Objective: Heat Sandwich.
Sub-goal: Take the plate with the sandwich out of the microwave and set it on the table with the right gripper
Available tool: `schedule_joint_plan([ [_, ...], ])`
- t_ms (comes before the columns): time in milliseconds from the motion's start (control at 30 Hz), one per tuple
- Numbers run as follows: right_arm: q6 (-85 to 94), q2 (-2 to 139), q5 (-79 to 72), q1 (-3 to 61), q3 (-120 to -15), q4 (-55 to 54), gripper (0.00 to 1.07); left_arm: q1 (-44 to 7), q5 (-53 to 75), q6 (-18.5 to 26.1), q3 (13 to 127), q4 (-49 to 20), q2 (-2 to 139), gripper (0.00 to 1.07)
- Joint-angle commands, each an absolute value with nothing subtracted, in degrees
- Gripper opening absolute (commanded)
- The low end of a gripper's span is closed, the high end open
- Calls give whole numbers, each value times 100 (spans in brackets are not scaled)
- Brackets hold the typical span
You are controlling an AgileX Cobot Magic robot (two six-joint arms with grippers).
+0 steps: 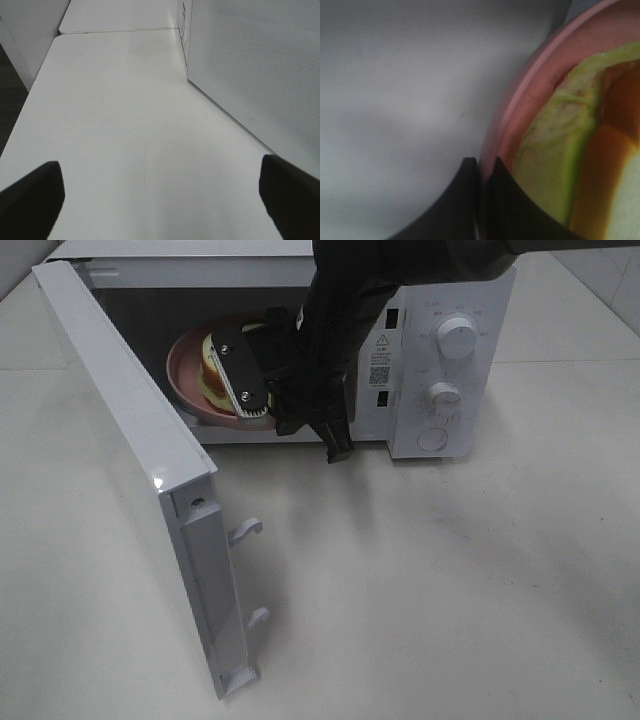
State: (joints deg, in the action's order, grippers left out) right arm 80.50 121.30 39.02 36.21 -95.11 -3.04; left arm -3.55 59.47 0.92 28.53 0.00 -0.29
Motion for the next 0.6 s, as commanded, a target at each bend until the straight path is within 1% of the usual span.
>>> schedule_joint_plan([
  [33, 8520, 11769, 3845, 3592, -9099, -579, 0, -338, 5936, 97, 2842, 0, -172, 100],
  [333, 8703, 11207, 3810, 3592, -8245, -636, 0, -338, 5936, 97, 2842, 0, -172, 100],
  [600, 8703, 10806, 3787, 3592, -7752, -636, 0, -338, 5936, 97, 2842, 0, -172, 100],
])
